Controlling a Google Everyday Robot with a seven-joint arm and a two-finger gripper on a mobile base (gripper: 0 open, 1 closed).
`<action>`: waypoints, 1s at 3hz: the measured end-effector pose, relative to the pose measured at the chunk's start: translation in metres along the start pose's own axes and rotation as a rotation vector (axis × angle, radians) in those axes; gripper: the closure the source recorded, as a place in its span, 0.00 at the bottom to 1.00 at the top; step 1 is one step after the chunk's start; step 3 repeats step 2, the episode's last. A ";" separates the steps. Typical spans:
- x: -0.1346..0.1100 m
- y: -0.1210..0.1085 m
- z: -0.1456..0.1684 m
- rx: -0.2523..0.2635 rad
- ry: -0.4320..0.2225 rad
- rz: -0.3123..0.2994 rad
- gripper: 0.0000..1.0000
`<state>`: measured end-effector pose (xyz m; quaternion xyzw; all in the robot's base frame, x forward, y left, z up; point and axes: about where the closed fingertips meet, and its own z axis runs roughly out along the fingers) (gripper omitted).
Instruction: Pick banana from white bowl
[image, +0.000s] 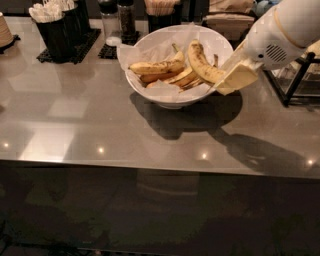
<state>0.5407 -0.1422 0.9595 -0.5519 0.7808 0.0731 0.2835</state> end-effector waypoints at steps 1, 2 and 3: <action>0.026 0.015 -0.030 0.036 0.005 0.079 1.00; 0.029 0.016 -0.033 0.039 0.007 0.084 1.00; 0.029 0.016 -0.033 0.039 0.007 0.084 1.00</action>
Offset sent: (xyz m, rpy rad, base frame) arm -0.0275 -0.0254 0.0074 0.0140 0.0051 -0.0757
